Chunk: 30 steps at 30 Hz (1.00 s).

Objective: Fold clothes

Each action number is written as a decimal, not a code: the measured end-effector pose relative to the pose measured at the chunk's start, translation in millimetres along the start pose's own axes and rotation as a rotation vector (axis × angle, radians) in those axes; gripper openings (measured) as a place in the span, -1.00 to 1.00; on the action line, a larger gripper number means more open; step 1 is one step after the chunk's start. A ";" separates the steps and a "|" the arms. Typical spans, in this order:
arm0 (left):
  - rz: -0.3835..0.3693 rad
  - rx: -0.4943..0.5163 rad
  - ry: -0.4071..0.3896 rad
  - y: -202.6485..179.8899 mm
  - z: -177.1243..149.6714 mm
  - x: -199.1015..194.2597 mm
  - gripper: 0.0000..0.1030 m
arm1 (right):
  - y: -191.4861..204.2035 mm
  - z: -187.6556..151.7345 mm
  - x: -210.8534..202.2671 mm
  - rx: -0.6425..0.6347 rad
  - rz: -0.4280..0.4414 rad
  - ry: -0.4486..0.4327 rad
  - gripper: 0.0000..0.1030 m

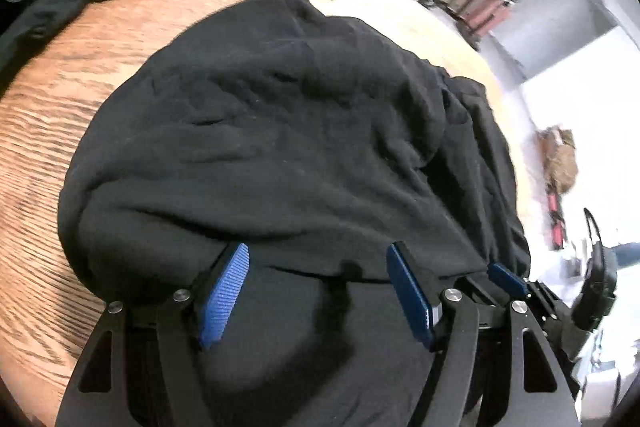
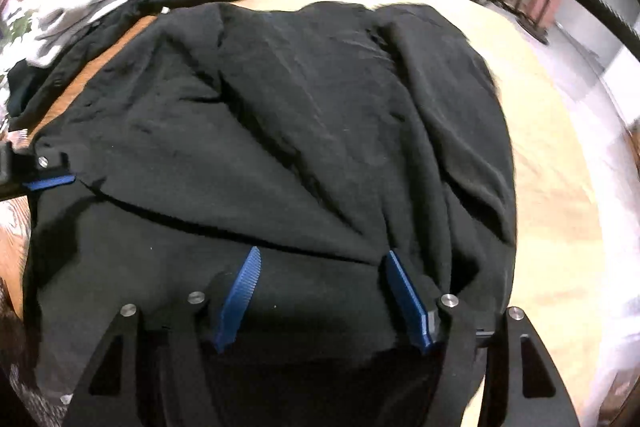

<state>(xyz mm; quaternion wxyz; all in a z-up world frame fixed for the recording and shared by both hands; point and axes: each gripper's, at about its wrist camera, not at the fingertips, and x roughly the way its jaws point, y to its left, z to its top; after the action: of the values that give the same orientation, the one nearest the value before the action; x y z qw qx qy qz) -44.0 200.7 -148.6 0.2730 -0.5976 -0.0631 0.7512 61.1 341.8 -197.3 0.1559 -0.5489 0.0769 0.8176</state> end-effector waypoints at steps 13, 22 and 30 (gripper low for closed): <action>-0.141 0.018 0.091 -17.1 2.8 12.1 0.40 | -27.1 -52.5 -51.3 0.039 -0.109 0.080 0.29; -0.090 0.040 0.064 -11.1 -8.0 0.1 0.40 | 11.4 -13.7 -63.1 -0.051 -0.043 -0.031 0.34; -0.082 0.020 0.037 -0.3 -0.6 -4.6 0.40 | 54.5 14.8 -18.8 -0.107 -0.038 -0.023 0.39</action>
<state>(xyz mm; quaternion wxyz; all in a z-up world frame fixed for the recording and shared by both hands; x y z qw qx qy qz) -42.7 198.5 -144.6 0.3109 -0.6057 -0.0750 0.7286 36.2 291.9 -176.7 0.1426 -0.5483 0.0209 0.8238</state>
